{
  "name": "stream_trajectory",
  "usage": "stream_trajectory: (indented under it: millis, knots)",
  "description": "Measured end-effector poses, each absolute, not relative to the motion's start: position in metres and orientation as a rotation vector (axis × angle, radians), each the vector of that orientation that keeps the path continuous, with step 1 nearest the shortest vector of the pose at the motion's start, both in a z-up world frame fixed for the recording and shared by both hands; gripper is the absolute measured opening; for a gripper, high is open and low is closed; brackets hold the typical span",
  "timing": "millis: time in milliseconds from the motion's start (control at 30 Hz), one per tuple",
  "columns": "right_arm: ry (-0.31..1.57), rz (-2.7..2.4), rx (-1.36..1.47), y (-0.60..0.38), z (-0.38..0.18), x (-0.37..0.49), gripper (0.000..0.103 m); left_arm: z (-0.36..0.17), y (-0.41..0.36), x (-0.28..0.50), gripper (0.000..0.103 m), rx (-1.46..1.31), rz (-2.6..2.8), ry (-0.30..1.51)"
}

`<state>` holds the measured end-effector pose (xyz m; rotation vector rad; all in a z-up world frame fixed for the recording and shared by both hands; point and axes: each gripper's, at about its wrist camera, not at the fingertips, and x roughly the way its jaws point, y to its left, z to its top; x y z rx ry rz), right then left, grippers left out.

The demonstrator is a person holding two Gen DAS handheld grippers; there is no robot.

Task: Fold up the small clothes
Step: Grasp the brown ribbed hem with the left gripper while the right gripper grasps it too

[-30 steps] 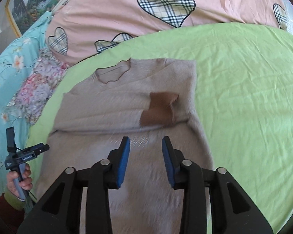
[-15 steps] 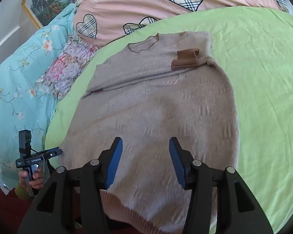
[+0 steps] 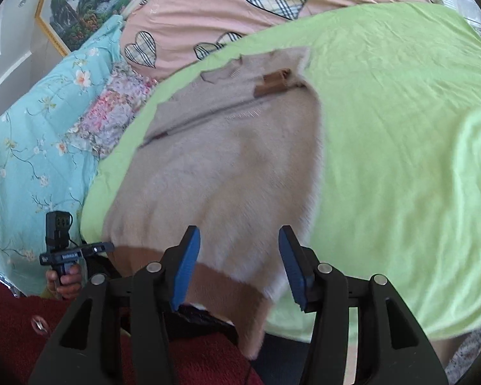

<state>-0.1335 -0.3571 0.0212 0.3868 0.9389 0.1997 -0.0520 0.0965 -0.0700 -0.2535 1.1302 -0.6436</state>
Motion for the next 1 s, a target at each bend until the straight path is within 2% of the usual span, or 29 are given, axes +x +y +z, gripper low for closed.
stream_trajectory:
  millis: [100,233,267,300,333,367,400,633,867,1000]
  knots:
    - [0.999,0.214,0.414,-0.362,0.004,-0.148,0.053,-0.072,0.086,-0.052,0.040,-0.217,-0.664,1.145]
    - [1.033,0.296,0.472,-0.350,-0.025,-0.145,0.052,-0.071,0.075,-0.052,0.041,-0.159,-0.689,1.143]
    - [1.027,0.306,0.481,-0.347,-0.029,-0.144,0.052,-0.071,0.073,-0.053,0.037,-0.136,-0.690,1.134]
    - [1.016,0.310,0.490,-0.345,-0.033,-0.141,0.053,-0.070,0.072,-0.055,0.021,-0.114,-0.692,1.124]
    - [1.005,0.318,0.498,-0.343,-0.035,-0.139,0.048,-0.069,0.071,-0.056,0.013,-0.091,-0.696,1.116]
    - [1.000,0.324,0.493,-0.341,-0.035,-0.139,0.036,-0.069,0.071,-0.057,0.012,-0.077,-0.697,1.108]
    - [1.005,0.325,0.490,-0.341,-0.035,-0.140,0.007,-0.066,0.074,-0.059,0.010,-0.075,-0.700,1.096]
    - [0.937,0.382,0.509,-0.367,-0.010,-0.173,0.007,-0.038,0.105,-0.087,0.006,-0.132,-0.732,0.969]
    - [0.839,0.459,0.581,-0.370,0.003,-0.165,0.007,-0.034,0.117,-0.082,0.006,-0.243,-0.732,0.955]
    - [0.788,0.480,0.615,-0.371,0.013,-0.154,0.007,-0.012,0.121,-0.075,0.006,-0.279,-0.737,0.892]
